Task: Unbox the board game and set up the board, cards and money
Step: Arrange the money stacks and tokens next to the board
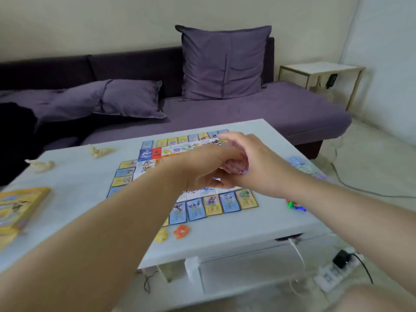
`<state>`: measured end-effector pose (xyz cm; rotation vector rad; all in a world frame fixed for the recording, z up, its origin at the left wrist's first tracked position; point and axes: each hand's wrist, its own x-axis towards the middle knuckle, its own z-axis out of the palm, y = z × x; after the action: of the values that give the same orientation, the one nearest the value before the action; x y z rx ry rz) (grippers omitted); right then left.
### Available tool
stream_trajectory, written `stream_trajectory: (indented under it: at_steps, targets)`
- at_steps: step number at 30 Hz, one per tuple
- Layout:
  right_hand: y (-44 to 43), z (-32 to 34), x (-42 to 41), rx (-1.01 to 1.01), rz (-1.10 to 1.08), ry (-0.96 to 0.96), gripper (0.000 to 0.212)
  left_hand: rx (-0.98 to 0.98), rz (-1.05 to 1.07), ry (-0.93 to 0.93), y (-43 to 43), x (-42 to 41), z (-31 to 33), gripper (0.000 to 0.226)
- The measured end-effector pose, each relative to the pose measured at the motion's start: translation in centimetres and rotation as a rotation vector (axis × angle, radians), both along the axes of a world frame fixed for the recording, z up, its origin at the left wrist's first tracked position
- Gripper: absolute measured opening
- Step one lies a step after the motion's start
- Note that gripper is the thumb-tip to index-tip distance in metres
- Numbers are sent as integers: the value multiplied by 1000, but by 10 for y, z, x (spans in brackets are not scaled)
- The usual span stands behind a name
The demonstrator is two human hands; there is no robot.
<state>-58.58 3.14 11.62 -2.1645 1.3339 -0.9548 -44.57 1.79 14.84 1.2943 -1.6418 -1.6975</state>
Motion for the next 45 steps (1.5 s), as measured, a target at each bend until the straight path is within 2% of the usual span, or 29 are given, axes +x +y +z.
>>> stream_trajectory:
  at_steps: [3,5,9,12,16,19,23,28,31,35,38,41,45]
  targets:
    - [18,-16,28,-7,88,-117,59,80,32,78,23,21,-16,19]
    - [26,-29,41,-1,132,-113,51,150,76,197,37,33,-32,23]
    - [36,-52,56,-13,181,-16,59,263,159,378,55,52,-58,23]
    - [38,-61,67,54,182,66,72,289,234,358,56,58,-78,22]
    - [32,-64,75,83,145,119,57,341,260,445,56,59,-97,14]
    - [27,-67,75,132,174,131,44,351,218,477,53,61,-104,16]
    - [18,-65,68,160,190,86,44,408,165,515,41,63,-105,17]
    - [16,-61,66,119,184,143,48,473,203,598,32,61,-106,20]
    - [18,-59,67,125,155,189,53,449,301,542,31,56,-110,16]
    - [17,-61,69,120,126,213,47,403,308,483,33,52,-114,22]
    - [14,-60,69,129,177,138,46,426,269,561,32,58,-110,20]
    - [8,-61,68,70,219,154,50,442,255,636,30,65,-107,25]
    - [5,-67,70,24,227,237,54,334,270,577,32,66,-110,23]
